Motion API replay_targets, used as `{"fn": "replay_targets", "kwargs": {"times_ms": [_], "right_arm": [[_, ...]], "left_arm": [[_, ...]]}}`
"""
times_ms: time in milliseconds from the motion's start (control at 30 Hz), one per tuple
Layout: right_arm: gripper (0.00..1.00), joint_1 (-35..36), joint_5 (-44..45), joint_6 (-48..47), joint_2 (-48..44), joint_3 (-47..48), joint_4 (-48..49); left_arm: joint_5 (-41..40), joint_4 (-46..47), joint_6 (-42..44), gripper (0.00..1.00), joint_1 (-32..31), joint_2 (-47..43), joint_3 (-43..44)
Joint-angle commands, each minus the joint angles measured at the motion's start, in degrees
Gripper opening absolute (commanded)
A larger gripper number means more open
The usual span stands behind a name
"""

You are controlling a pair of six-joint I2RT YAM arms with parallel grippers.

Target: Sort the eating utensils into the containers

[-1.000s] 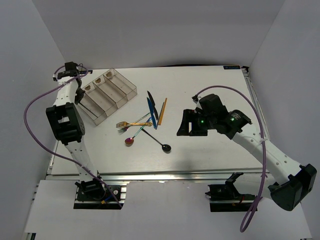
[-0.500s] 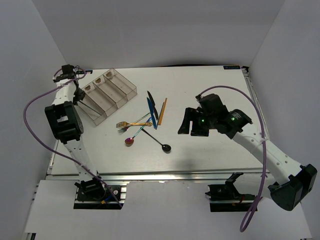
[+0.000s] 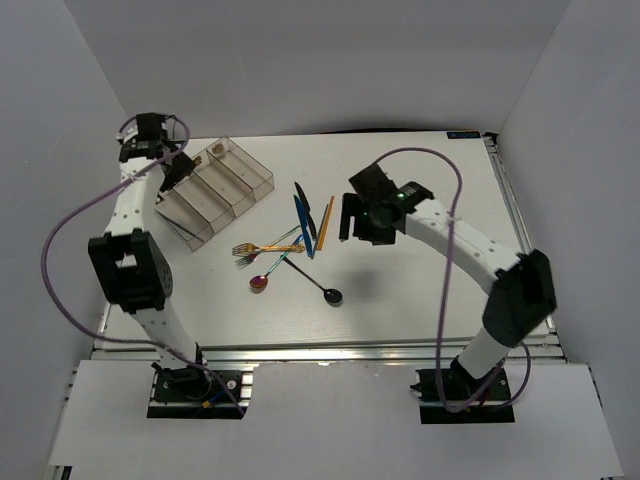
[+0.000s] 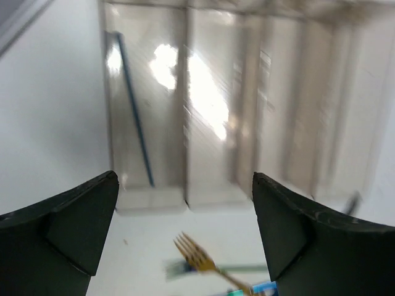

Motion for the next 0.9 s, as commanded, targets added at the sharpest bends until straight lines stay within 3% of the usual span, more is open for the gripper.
{"fn": "replay_targets", "kwargs": {"times_ms": [0,33,167,433,633,867], "right_arm": [[0.79,0.18,9.39,1.40,8.08,3.97,5.18],[0.68,0.18,9.66,0.96,10.10,5.02,5.98],[0.48,0.09,10.28,-1.67,20.38,14.58,5.81],[0.45,0.18,7.20,-0.98,30.94,21.81,5.20],[0.43,0.18,4.83,-0.45,35.69,25.86,4.23],[0.41,0.35,3.43,-0.36,36.31,23.67,4.92]], "left_arm": [[-2.75,-2.15,-2.77,0.98,-6.96,-16.39,-7.22],[-2.58,-1.71,-2.78,0.98,-7.93,-18.88,-12.38],[-0.82,-2.06,-4.01,0.98,-12.59,-30.39,-23.82],[2.34,-6.18,-2.08,0.98,-13.65,-45.08,-33.35],[2.43,-8.04,-0.76,0.98,-13.83,-47.73,-35.98],[2.70,-7.51,-0.32,0.98,-13.83,-47.55,-36.34]]}}
